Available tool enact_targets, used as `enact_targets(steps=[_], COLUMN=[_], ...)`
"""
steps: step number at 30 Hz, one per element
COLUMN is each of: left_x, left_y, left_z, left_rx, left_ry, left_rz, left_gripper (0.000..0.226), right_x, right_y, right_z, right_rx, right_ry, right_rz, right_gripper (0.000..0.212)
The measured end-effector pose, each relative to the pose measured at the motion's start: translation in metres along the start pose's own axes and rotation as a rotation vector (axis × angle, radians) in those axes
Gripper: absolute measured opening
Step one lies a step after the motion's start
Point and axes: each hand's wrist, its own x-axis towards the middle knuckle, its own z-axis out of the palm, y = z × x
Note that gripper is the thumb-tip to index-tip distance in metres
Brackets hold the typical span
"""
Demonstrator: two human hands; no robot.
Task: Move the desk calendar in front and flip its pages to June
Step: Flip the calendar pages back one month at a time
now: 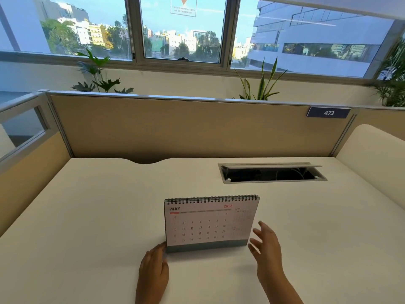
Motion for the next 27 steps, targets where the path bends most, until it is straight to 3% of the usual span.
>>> enact_targets(steps=[4, 7, 16, 19, 22, 27], left_x=[0.000, 0.001, -0.001, -0.002, -0.003, -0.003], left_y=[0.001, 0.001, 0.005, 0.004, 0.004, 0.003], left_z=[0.000, 0.001, -0.004, -0.004, -0.004, -0.003], left_rx=[0.000, 0.002, -0.008, -0.013, -0.012, -0.009], left_ry=[0.007, 0.007, -0.013, -0.011, 0.011, 0.023], left_rz=[0.002, 0.005, -0.005, 0.003, -0.002, 0.012], left_gripper=[0.047, 0.047, 0.047, 0.048, 0.046, 0.049], right_x=[0.001, -0.002, -0.013, -0.012, -0.009, -0.005], right_y=[0.019, 0.023, 0.018, 0.025, 0.032, 0.032], right_z=[-0.009, -0.009, -0.013, -0.018, -0.024, -0.030], right_rx=[-0.379, -0.496, -0.484, -0.519, -0.550, -0.520], right_ry=[-0.015, -0.085, -0.158, -0.097, 0.003, 0.053], right_rz=[-0.072, -0.072, -0.151, -0.191, -0.228, -0.254], right_gripper=[0.045, 0.052, 0.043, 0.037, 0.017, 0.015])
